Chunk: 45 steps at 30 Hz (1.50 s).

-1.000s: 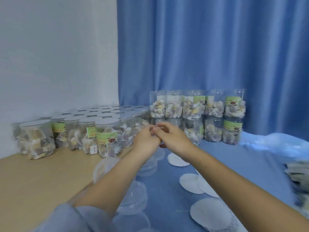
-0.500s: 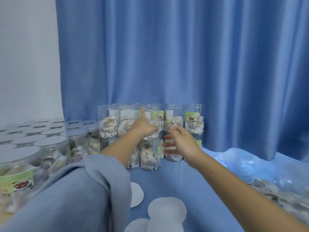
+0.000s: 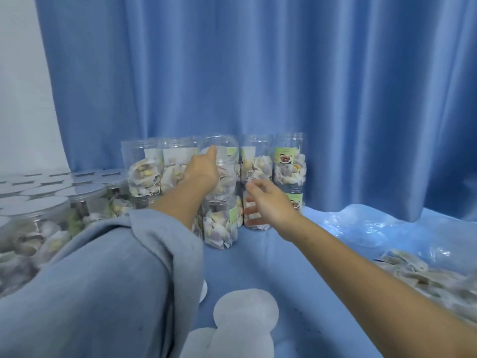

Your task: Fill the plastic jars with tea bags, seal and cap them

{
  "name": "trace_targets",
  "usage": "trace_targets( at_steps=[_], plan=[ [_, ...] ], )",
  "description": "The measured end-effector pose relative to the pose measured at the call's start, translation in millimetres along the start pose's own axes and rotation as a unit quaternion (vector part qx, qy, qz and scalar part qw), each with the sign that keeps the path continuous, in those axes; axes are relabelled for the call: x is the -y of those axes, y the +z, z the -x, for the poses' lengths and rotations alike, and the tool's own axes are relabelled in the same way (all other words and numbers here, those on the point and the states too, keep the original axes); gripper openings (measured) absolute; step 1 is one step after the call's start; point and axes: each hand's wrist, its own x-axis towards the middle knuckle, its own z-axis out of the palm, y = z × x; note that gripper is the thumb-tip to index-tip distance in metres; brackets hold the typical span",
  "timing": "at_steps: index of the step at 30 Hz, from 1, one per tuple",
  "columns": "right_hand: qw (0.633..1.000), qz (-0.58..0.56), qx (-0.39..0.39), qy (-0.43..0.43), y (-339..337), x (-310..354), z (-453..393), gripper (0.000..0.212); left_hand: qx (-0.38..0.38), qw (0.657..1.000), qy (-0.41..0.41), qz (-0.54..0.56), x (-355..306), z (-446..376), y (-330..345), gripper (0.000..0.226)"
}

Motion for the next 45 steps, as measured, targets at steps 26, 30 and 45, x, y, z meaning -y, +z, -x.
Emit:
trace_targets(
  at_steps=[26,30,45],
  plan=[
    [0.923,0.332,-0.078,-0.178,-43,0,204,0.057,0.043,0.959,0.110,0.259,-37,275,-50,0.030],
    [0.928,0.335,-0.058,-0.155,-48,-26,227,0.054,0.062,0.955,0.082,0.276,-45,306,-24,0.027],
    [0.926,0.374,0.018,-0.053,-78,-53,256,0.042,0.025,0.927,-0.023,0.373,-55,361,22,0.076]
  ],
)
